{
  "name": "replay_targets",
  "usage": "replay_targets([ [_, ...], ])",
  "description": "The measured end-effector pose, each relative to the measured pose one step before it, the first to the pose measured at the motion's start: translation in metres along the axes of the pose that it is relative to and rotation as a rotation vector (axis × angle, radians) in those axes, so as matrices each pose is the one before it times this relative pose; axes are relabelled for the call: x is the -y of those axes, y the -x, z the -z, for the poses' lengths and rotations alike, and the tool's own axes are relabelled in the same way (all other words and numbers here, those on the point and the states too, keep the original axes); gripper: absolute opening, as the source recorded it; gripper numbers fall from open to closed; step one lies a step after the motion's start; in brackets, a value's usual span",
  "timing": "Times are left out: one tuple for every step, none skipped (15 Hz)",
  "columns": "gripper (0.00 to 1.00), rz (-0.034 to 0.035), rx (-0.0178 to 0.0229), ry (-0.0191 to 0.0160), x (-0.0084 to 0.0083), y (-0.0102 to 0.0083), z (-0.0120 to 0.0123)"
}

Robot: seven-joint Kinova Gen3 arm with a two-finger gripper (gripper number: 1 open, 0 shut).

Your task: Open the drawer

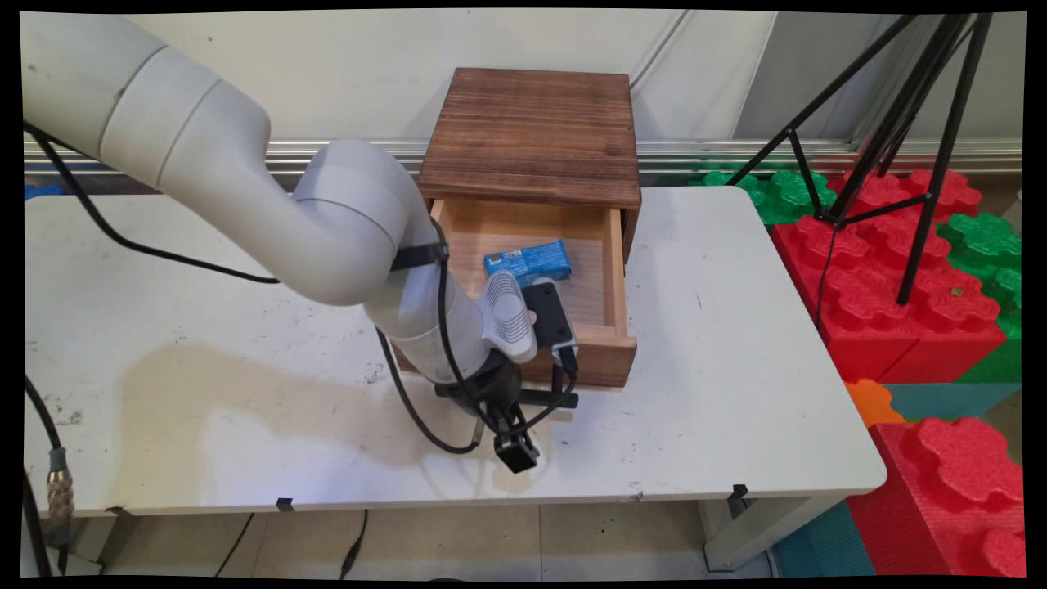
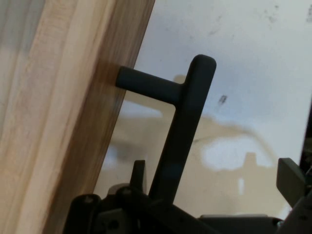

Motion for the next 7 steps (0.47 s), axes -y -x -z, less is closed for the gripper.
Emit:
replay_targets([
  [1.0, -0.00028, 0.00016, 0.0014, -0.00304, 0.00103, 0.00081],
  [1.0, -0.00041, -0.00031, 0.00093, -0.00249, 0.00073, 0.00068],
  [1.0, 0.00071, -0.00011, 0.00027, -0.00265, 0.00111, 0.00088],
  [1.0, 0.00088, -0.00035, -0.00026, -0.0024, 0.00116, 0.00089],
  [1.0, 0.00018, -0.00061, -0.0004, -0.00178, 0.00075, 0.00067],
  [1.0, 0.0001, -0.00157, -0.00202, -0.00174, 0.00077, 0.00081],
  [1.0, 0.00021, -0.00169, -0.00248, -0.00105, 0.00068, 0.00067],
])
